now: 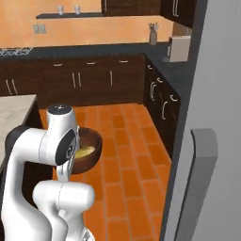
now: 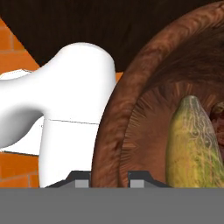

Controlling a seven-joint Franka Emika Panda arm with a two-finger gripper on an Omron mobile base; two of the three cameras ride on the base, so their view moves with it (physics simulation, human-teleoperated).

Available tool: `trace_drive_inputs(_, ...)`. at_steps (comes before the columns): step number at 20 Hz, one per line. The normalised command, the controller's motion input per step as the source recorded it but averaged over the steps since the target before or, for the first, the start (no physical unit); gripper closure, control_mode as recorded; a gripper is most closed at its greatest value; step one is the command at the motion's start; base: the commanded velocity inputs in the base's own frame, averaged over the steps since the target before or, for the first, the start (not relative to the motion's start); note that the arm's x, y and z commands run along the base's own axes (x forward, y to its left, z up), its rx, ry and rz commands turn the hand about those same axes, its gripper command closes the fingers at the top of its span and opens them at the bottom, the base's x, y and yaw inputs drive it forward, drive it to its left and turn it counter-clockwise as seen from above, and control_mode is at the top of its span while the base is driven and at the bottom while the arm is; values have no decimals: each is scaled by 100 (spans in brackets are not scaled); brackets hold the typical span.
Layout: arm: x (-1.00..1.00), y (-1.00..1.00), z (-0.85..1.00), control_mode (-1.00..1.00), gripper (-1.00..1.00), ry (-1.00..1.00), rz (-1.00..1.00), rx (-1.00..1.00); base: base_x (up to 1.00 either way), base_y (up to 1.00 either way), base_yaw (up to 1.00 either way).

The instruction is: Pick the chicken drumstick and cucumber from their plates and place them in the bowl. Then put the bowl in the fridge.

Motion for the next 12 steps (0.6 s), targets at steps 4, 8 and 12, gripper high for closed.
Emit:
trace_drive_inputs(4,0,0,0,100,100,0,0,0,100,32,6)
trace_drive_inputs(8,0,0,0,100,100,0,0,0,100,38,-11)
trace_drive_inputs(12,0,0,0,100,100,0,0,0,95,35,-49)
